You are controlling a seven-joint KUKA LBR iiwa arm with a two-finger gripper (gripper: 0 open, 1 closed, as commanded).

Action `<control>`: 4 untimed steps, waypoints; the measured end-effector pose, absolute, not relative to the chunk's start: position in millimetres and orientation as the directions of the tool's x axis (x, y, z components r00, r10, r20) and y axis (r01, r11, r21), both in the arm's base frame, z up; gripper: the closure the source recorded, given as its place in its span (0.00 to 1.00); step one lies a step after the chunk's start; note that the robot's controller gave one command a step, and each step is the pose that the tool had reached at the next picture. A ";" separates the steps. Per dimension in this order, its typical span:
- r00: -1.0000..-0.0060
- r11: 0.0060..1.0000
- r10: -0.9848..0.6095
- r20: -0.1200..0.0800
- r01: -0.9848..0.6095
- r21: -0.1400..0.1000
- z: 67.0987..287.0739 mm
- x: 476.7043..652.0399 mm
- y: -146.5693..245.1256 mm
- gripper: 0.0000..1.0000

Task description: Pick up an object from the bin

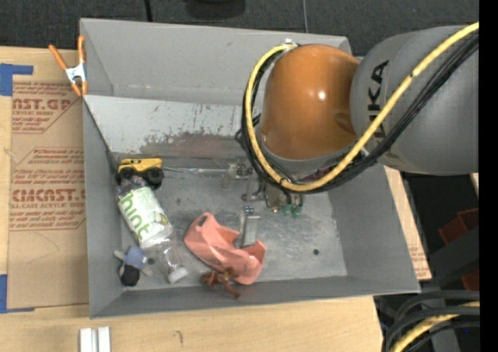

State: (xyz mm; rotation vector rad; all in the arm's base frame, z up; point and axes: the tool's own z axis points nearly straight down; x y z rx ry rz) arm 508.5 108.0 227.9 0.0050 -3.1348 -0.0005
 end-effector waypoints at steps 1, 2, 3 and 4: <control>-1.000 1.000 -0.001 -0.001 -0.001 0.002 232.4 510.0 107.4 0.00; -0.998 0.998 -0.059 -0.008 -0.059 0.001 184.1 510.4 112.1 0.00; -1.000 1.000 -0.007 -0.001 -0.007 0.002 136.4 487.0 90.8 0.00; -0.996 0.997 -0.083 0.016 -0.083 -0.004 117.5 515.2 93.7 0.00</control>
Offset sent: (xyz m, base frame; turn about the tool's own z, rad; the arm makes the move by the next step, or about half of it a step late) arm -0.0007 0.0084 -0.0868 -0.1030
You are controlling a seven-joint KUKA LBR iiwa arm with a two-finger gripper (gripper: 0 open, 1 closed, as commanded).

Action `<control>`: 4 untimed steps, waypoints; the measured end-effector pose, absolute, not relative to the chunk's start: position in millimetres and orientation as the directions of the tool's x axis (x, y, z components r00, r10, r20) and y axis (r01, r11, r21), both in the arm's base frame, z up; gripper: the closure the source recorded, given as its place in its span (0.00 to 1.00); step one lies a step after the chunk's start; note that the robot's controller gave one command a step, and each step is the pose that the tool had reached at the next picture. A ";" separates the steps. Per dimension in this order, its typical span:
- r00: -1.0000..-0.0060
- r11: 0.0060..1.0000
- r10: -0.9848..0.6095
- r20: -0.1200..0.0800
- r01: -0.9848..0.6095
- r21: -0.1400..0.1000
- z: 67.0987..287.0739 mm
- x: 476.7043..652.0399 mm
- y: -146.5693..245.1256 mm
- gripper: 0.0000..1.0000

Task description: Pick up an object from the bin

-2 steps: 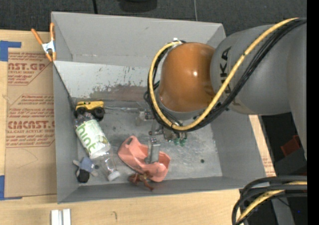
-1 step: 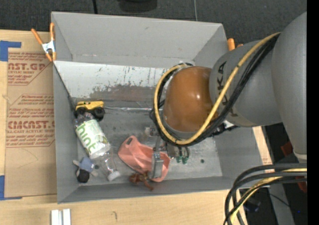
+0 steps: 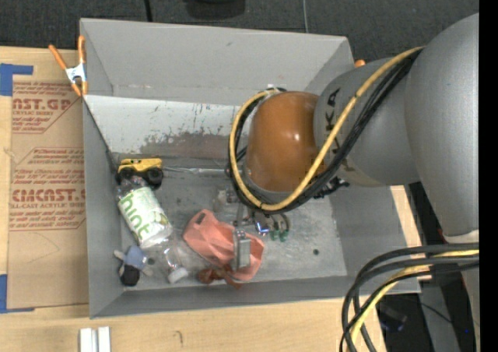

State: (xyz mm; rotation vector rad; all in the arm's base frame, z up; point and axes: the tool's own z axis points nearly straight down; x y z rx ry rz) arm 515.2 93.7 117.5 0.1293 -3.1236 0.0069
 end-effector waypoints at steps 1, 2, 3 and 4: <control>-0.987 0.987 -0.158 -0.012 -0.158 -0.001 71.4 504.6 86.7 1.00; -0.987 0.987 -0.158 -0.012 -0.158 -0.001 71.4 504.6 86.7 1.00; -0.985 0.985 -0.172 0.012 -0.172 0.000 113.8 502.2 86.1 1.00; -0.987 0.987 -0.161 0.008 -0.161 -0.001 182.6 512.0 115.0 1.00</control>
Offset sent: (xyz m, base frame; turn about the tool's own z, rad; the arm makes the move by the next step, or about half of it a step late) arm 0.0000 0.0000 0.0000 0.0000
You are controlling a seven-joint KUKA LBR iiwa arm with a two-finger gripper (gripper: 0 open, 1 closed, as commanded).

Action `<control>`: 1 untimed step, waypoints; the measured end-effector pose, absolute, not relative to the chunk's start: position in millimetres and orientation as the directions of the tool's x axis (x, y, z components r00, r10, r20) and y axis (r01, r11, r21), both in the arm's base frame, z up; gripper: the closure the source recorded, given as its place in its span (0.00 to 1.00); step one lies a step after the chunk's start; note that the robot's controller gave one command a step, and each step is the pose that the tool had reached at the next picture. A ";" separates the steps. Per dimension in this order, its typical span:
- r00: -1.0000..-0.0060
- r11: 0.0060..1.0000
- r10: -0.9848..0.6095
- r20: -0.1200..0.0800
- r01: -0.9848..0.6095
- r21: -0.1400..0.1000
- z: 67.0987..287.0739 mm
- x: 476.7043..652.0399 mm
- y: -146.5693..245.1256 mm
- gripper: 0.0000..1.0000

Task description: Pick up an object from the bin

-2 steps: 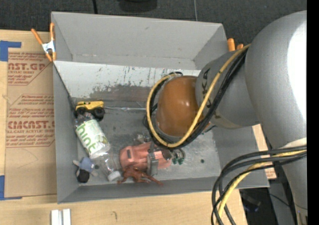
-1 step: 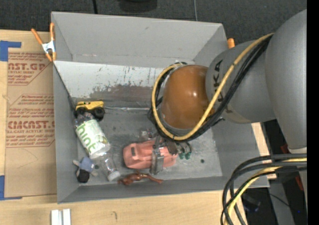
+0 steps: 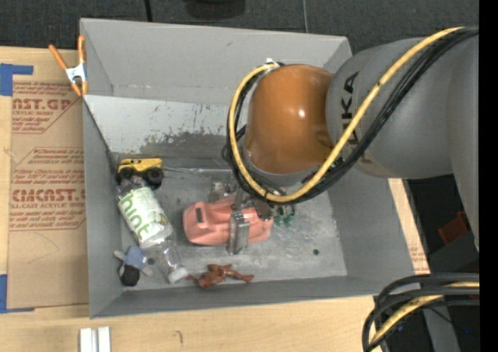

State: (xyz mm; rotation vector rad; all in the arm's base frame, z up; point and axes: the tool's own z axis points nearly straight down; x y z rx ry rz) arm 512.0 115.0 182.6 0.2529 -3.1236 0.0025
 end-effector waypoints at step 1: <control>-0.980 0.980 -0.200 0.000 -0.200 -0.001 200.5 511.0 160.0 1.00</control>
Offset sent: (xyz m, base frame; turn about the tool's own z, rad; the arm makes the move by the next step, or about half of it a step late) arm 0.0105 0.0009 0.0781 -0.0449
